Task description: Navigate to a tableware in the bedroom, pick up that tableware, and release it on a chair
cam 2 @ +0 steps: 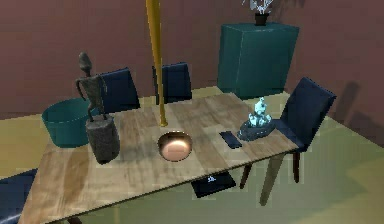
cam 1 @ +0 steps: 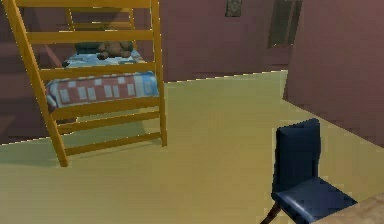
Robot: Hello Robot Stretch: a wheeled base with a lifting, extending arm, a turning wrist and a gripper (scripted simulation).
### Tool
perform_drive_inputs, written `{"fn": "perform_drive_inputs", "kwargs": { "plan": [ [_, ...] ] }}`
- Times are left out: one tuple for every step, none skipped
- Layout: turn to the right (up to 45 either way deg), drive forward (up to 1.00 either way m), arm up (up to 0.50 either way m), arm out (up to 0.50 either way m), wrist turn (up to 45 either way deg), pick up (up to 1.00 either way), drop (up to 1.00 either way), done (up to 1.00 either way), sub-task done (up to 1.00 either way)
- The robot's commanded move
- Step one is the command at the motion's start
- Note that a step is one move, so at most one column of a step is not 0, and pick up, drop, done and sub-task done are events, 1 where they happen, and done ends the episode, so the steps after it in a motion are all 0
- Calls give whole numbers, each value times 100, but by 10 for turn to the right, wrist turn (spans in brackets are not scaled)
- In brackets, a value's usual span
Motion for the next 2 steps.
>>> {"fn": "perform_drive_inputs", "kwargs": {
  "plan": [
    [0, 0, 26, 0, 0, 0, 0, 0, 0],
    [0, 0, 0, 48, 0, 0, 0, 0, 0]
  ]
}}
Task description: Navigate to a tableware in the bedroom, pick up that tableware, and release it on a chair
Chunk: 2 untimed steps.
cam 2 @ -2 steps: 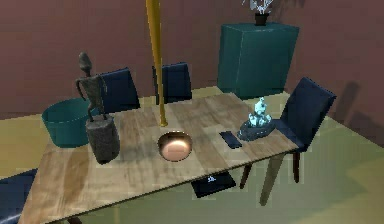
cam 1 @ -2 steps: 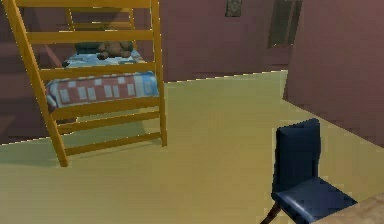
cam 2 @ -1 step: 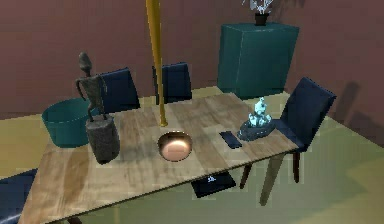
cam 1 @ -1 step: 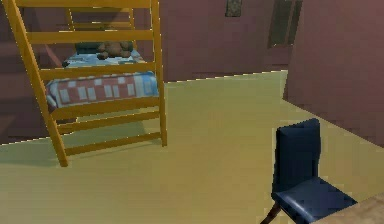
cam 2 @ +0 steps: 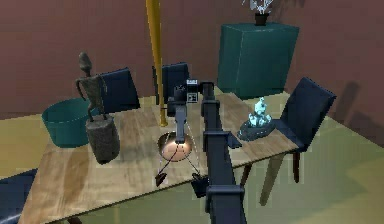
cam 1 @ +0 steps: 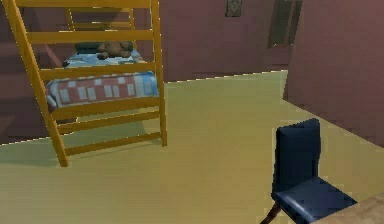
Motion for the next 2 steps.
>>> {"fn": "perform_drive_inputs", "kwargs": {
  "plan": [
    [0, 0, 0, 0, 450, 0, 0, 0, 0],
    [0, 0, 0, 0, 450, 0, 0, 0, 0]
  ]
}}
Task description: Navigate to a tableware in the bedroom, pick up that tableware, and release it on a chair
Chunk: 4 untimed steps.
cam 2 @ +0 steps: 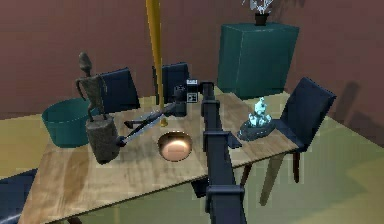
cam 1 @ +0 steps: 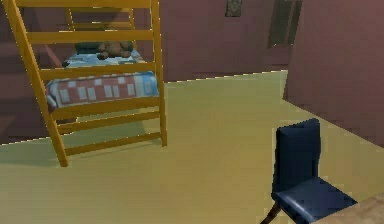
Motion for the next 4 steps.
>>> {"fn": "perform_drive_inputs", "kwargs": {
  "plan": [
    [0, 0, 0, 0, 450, 0, 0, 0, 0],
    [0, 0, 0, 0, 270, 0, 0, 0, 0],
    [0, 0, -30, 0, 0, 0, 0, 0, 0],
    [0, 0, 0, 0, 0, 100, 0, 0, 0]
  ]
}}
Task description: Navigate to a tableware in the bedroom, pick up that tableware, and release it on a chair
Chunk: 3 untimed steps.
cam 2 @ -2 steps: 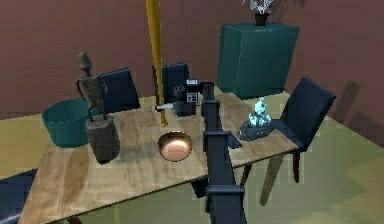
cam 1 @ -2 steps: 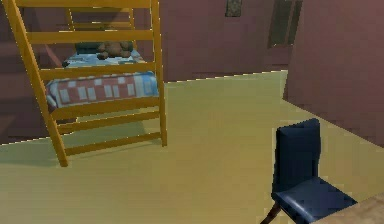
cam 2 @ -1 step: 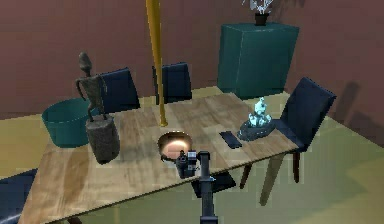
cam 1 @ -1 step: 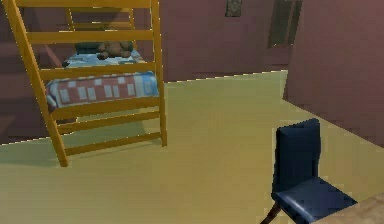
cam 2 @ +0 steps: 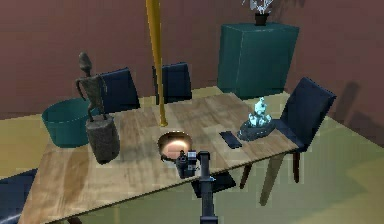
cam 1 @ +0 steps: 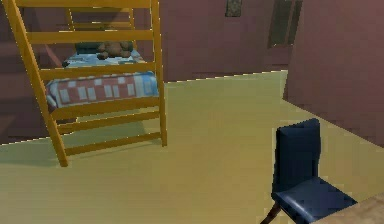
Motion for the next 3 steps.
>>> {"fn": "perform_drive_inputs", "kwargs": {
  "plan": [
    [0, 0, 10, 0, 0, 0, 0, 0, 0],
    [0, 0, 32, 0, 0, 0, 0, 0, 0],
    [0, 0, 0, 0, -450, 0, 0, 0, 0]
  ]
}}
